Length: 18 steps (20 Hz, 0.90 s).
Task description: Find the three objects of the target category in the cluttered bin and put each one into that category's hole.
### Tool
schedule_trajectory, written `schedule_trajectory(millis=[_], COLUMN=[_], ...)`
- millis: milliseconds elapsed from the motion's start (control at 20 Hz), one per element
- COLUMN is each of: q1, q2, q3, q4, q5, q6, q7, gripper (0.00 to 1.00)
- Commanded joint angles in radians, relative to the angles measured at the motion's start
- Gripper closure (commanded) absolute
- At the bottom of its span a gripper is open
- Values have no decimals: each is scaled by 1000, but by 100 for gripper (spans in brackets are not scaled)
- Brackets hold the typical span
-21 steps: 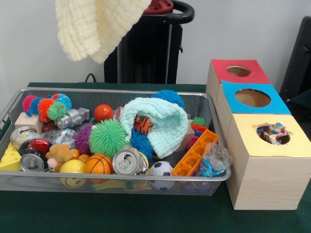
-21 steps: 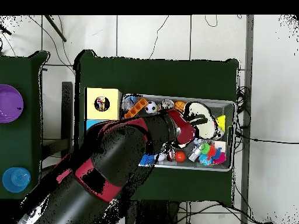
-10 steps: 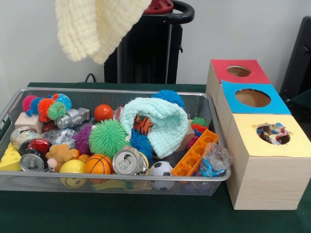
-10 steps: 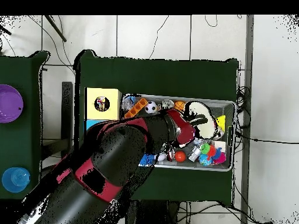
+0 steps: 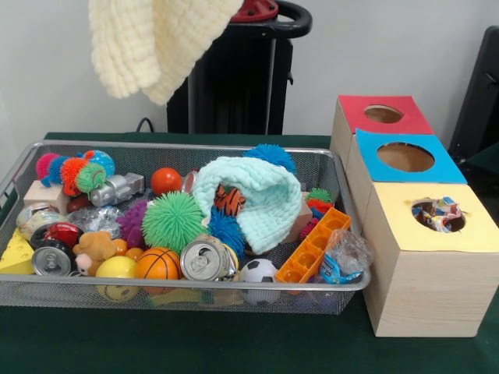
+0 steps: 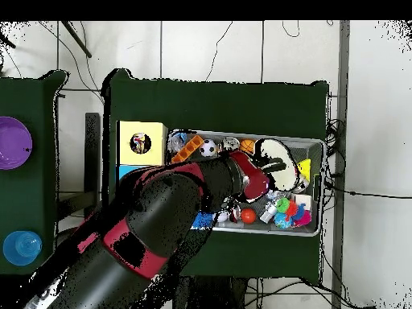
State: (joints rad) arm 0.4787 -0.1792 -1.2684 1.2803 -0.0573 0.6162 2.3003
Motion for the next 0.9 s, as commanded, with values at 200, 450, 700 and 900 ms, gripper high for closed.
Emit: schedule_trajectory(millis=[200,450,700,900], q1=[-15,-17,-15,-18], q2=[3,6,5,20], q3=[89,88,89,106], q4=[56,54,57,81], q5=[-17,-16,-16,-10], q6=[96,96,95,63], q7=[92,94,96,125], gripper=[100,100,100,100])
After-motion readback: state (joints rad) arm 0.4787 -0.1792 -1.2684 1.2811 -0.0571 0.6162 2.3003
